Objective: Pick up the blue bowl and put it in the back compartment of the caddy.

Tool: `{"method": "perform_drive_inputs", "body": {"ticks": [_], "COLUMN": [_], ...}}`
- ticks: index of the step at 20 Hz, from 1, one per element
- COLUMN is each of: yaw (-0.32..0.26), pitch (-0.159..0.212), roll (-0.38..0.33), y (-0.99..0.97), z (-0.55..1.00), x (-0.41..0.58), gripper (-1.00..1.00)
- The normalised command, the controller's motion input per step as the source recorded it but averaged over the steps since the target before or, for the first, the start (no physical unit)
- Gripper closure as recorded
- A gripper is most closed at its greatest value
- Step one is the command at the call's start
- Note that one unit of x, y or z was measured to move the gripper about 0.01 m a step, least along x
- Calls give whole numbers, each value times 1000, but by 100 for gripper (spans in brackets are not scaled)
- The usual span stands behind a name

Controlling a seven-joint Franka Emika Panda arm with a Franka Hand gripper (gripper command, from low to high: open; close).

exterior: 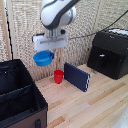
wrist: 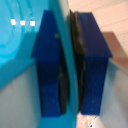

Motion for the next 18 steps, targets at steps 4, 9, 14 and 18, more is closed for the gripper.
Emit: {"method": "perform_drive_inputs", "body": {"ticks": [4,9,14,18], "yaw": [0,0,24,11], "pitch": [9,24,103,99], "roll": [111,96,9,-10], "y": [666,790,870,935], "z": [774,751,514,173], "x": [249,34,22,90], "gripper": [100,100,100,100]}}
